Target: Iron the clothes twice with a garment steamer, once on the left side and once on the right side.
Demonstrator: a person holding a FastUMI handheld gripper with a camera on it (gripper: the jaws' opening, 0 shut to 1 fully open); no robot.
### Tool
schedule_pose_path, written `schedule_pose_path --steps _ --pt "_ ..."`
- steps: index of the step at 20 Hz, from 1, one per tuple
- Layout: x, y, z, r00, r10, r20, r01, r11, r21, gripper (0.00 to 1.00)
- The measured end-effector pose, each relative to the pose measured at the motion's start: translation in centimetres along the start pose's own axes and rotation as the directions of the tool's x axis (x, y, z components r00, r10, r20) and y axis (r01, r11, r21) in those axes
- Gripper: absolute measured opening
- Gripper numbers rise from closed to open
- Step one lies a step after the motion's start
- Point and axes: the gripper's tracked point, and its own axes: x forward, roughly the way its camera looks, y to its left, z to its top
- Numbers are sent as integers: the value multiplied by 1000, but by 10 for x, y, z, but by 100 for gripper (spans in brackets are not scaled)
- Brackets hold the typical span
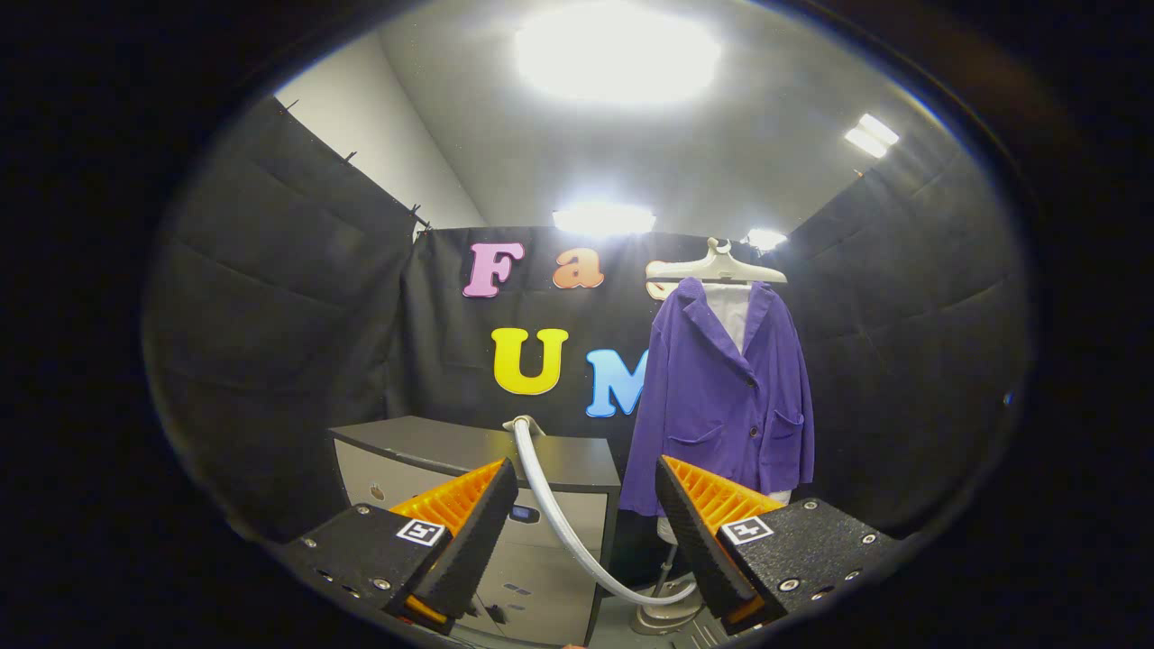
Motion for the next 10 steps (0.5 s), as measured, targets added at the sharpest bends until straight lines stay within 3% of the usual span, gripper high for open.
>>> schedule_pose_path --steps 10 --pt "8 -29 -3 999 -6 -36 8 999 35 95"
